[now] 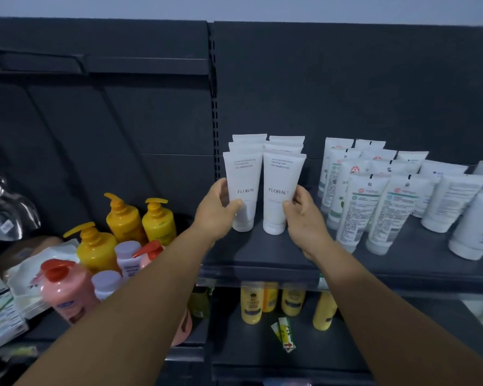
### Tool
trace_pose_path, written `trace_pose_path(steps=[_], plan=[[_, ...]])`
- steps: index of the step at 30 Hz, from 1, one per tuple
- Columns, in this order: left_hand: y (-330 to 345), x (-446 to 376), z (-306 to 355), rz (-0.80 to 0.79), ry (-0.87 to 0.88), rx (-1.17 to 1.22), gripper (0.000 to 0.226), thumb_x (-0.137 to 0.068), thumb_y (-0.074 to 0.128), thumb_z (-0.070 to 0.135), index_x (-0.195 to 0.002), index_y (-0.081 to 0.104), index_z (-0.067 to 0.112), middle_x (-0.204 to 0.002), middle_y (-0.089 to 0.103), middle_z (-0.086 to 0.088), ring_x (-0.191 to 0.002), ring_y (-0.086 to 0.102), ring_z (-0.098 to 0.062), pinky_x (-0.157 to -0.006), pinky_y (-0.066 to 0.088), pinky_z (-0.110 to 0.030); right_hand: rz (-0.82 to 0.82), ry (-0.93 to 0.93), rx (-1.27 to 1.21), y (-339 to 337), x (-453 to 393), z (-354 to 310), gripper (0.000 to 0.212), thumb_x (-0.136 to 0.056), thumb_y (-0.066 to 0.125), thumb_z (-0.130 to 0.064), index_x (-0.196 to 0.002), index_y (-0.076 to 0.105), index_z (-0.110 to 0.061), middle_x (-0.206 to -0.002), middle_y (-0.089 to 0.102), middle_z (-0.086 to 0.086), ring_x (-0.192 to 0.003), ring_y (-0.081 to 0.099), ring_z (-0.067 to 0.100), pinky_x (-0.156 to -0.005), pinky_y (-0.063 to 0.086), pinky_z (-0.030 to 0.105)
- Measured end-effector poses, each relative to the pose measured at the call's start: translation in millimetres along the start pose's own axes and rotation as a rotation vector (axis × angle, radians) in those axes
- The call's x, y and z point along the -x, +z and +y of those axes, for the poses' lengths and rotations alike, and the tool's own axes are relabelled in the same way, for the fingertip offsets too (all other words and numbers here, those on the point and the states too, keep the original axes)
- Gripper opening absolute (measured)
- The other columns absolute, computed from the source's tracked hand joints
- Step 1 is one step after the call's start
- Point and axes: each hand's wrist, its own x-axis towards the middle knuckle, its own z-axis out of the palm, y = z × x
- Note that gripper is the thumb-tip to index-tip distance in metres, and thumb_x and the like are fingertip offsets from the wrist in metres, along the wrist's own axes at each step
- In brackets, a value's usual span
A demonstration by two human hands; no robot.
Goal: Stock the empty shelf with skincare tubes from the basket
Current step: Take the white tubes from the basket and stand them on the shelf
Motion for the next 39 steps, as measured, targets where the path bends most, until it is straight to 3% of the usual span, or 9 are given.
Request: trace_pose_path(steps=[3,5,11,16,25,30,34,39], plan=[[-8,22,-5,0.003,-0.039,-0.196,0.073,-0.093,0.059,0.025,-0.152,0.016,0.017,-0.155,0.03,-0.002,-0.14,0.033,-0.021,-0.114,0.032,-0.041,-0.031,0.039,0.16,-1,25,-3,0.06,-0.1,0.043,-0.028,-0.153,0.016,-0.021,-0.157,0.026,-0.003,-0.143,0.027,0.017,-0.116,0.026,0.037],[-11,45,-8,0.004,0.001,-0.332,0.076,-0.093,0.059,0.027,-0.152,0.013,0.013,-0.157,0.024,-0.006,-0.143,0.027,-0.022,-0.117,0.026,-0.038,-0.03,0.028,0.27,-1,49,-6,0.065,-0.1,0.044,-0.028,-0.153,0.009,-0.016,-0.16,0.015,0.0,-0.146,0.019,0.018,-0.118,0.02,0.034],[-4,143,-20,-0.076,0.239,-0.566,0.07,-0.092,0.058,0.024,-0.15,0.021,0.011,-0.156,0.025,-0.006,-0.145,0.021,-0.02,-0.115,0.013,-0.024,-0.021,-0.09,0.509,12,143,10,0.069,-0.095,0.054,-0.025,-0.152,0.016,-0.012,-0.158,0.021,0.005,-0.145,0.02,0.02,-0.119,0.018,0.035],[12,216,-58,-0.216,0.232,-0.674,0.072,-0.094,0.056,0.027,-0.151,0.016,0.01,-0.158,0.018,-0.007,-0.146,0.015,-0.019,-0.117,0.011,-0.026,-0.105,-0.031,0.629,17,216,53,0.073,-0.094,0.057,-0.026,-0.152,0.015,-0.013,-0.158,0.02,0.004,-0.146,0.018,0.021,-0.119,0.018,0.036],[55,291,-148,-0.471,-0.053,-0.7,0.073,-0.095,0.053,0.031,-0.152,0.012,0.01,-0.159,0.015,-0.007,-0.146,0.015,-0.021,-0.119,0.015,-0.031,-0.274,0.291,0.642,23,301,155,0.077,-0.092,0.059,-0.024,-0.152,0.014,-0.006,-0.158,0.02,0.01,-0.145,0.021,0.026,-0.117,0.021,0.039],[91,310,-195,-0.58,-0.193,-0.675,0.071,-0.095,0.053,0.033,-0.15,0.017,0.007,-0.156,0.023,-0.01,-0.144,0.022,-0.025,-0.117,0.019,-0.032,-0.286,0.444,0.644,21,320,219,0.07,-0.089,0.06,-0.025,-0.148,0.025,-0.011,-0.149,0.038,0.01,-0.137,0.037,0.033,-0.109,0.035,0.046],[126,318,-237,-0.666,-0.33,-0.655,0.074,-0.095,0.052,0.034,-0.152,0.011,0.008,-0.157,0.019,-0.011,-0.144,0.021,-0.027,-0.116,0.021,-0.034,-0.369,0.598,0.676,18,325,270,0.082,-0.09,0.061,-0.025,-0.153,0.009,-0.018,-0.158,0.021,0.005,-0.143,0.025,0.028,-0.116,0.026,0.043],[169,321,-281,-0.712,-0.501,-0.617,0.066,-0.091,0.054,0.028,-0.148,0.022,0.016,-0.141,0.04,-0.017,-0.129,0.039,-0.034,-0.104,0.037,-0.042,-0.486,0.737,0.786,17,322,334,0.086,-0.088,0.062,-0.033,-0.152,0.006,-0.024,-0.157,0.02,0.008,-0.139,0.03,0.034,-0.113,0.029,0.048]])
